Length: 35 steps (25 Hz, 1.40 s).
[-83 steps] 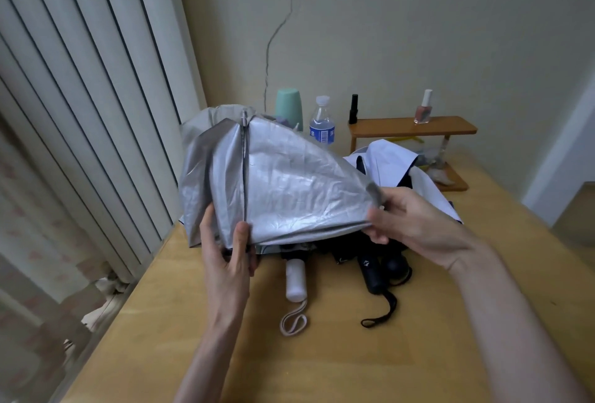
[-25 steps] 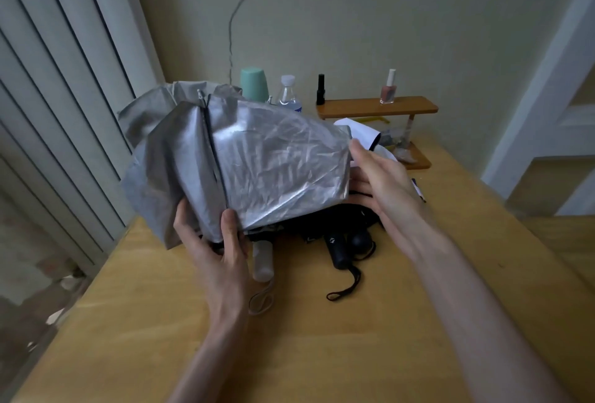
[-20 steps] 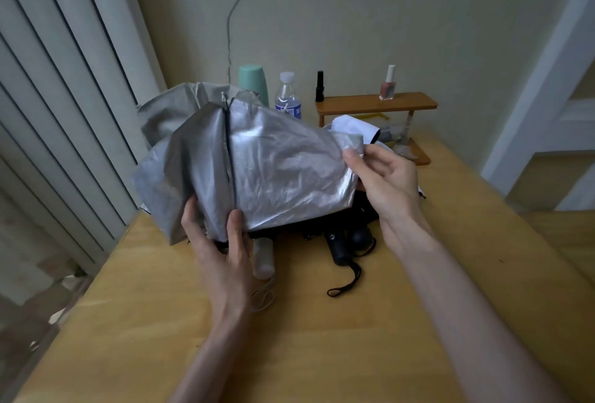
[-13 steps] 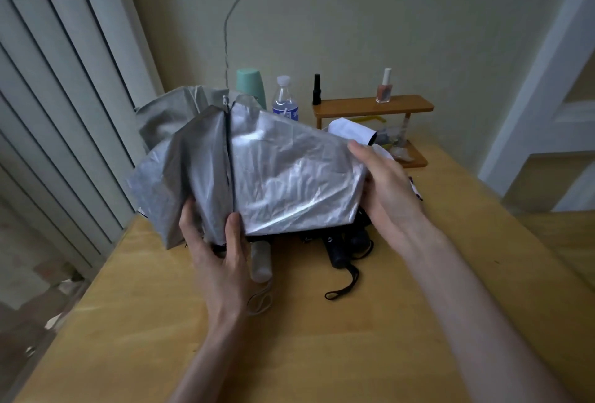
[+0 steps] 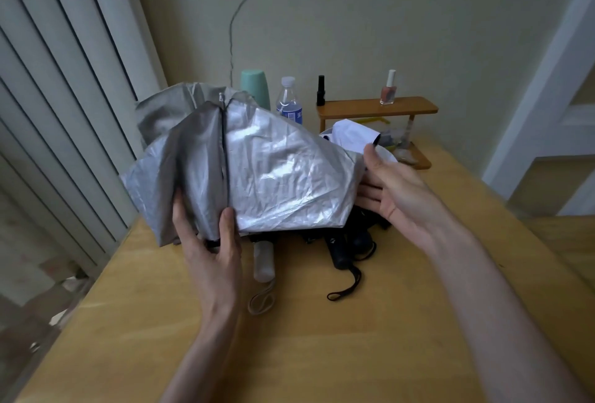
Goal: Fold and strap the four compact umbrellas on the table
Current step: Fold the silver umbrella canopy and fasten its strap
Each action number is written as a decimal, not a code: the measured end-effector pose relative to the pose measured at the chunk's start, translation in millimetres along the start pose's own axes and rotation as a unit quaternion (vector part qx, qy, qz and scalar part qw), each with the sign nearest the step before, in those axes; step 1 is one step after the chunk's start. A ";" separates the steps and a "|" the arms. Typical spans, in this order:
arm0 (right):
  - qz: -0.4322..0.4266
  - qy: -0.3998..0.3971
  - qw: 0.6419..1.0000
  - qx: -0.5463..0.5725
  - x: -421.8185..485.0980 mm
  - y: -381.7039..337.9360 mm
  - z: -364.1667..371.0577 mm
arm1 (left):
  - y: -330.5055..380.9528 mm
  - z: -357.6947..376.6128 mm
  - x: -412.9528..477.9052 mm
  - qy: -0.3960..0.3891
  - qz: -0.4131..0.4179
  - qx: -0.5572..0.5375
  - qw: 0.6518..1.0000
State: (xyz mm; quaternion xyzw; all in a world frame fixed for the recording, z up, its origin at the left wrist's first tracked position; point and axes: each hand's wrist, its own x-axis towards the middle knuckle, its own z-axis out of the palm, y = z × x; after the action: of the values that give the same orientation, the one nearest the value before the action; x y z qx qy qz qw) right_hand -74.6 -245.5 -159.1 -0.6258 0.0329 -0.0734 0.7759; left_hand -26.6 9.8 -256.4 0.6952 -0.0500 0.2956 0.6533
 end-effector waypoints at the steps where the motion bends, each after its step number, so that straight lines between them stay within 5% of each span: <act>1: 0.025 -0.027 0.999 -0.029 -1.4 1.9 0.9 | 1.9 -0.5 -0.2 0.009 0.004 -0.004 1.000; 3: 0.039 -0.037 0.995 -0.080 -1.1 8.2 8.4 | 4.5 -1.7 0.3 0.029 0.018 -0.011 0.999; 8: -0.040 0.081 0.993 -0.069 6.0 17.1 22.7 | 1.9 -4.7 5.0 0.054 0.018 -0.004 0.998; 14: 0.040 -0.005 0.995 -0.088 0.8 20.5 34.2 | 14.0 -1.7 -2.3 0.076 0.035 0.011 0.996; 20: -0.088 0.047 0.985 -0.143 3.1 25.9 36.9 | 21.1 -1.6 -1.9 0.087 0.038 0.026 0.995; 23: -0.073 0.037 0.992 -0.097 -0.7 19.8 42.6 | 21.0 -1.0 -1.8 0.068 0.027 0.027 0.997; 27: -0.097 0.121 0.987 -0.045 -4.5 1.4 51.9 | 25.6 -2.5 -2.0 0.014 -0.001 0.026 1.000; 31: -0.137 0.025 0.990 -0.011 -11.2 -36.3 75.5 | 18.6 -18.7 13.6 -0.103 -0.040 0.010 0.994; 35: -0.155 -0.105 0.982 -0.019 -6.6 -77.3 120.4 | 26.3 -29.5 22.1 -0.177 0.027 -0.035 0.983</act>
State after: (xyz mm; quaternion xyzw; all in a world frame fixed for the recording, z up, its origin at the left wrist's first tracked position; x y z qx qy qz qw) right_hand -69.6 -144.1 -58.0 -0.6424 -0.1452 -0.1261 0.7419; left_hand -30.7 40.7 -223.5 0.7118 -0.1943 0.1834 0.6496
